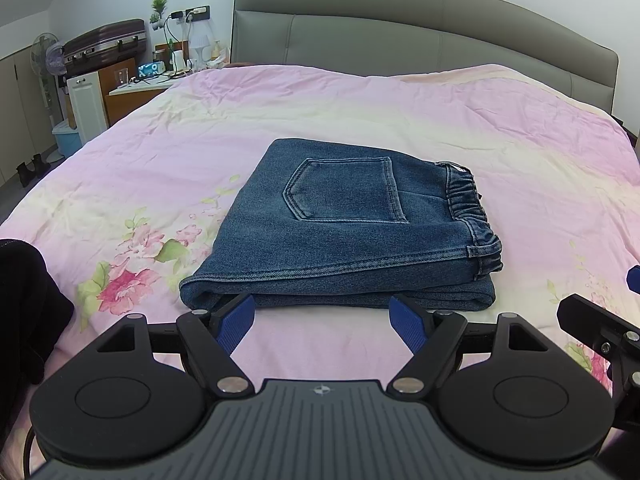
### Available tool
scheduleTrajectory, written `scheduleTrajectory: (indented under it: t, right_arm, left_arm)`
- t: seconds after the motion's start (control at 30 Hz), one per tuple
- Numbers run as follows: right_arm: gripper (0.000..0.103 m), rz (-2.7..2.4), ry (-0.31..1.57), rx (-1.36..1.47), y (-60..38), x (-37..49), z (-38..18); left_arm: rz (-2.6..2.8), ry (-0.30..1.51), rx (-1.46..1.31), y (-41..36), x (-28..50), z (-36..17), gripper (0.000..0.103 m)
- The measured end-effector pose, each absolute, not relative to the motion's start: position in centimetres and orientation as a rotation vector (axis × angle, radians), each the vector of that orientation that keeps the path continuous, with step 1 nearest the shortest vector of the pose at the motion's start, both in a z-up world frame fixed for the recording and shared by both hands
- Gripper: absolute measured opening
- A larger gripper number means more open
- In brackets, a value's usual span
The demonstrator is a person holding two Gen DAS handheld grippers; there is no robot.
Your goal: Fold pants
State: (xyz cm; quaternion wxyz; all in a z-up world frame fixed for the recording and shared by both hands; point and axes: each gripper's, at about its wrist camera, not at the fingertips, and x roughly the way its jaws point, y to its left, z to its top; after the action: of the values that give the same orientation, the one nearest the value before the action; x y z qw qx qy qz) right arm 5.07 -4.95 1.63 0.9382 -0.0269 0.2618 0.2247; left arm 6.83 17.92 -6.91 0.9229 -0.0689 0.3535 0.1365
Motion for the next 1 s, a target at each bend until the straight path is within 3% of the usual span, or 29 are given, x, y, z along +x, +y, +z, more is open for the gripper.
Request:
scheduleTrajectory:
  t: [1.0]
  right_arm:
    - [0.097,0.473,0.539,-0.060,-4.65,4.88,1.62]
  left_arm:
    - [0.258,0.726,-0.141,18.43,7.29,-6.97,0.090]
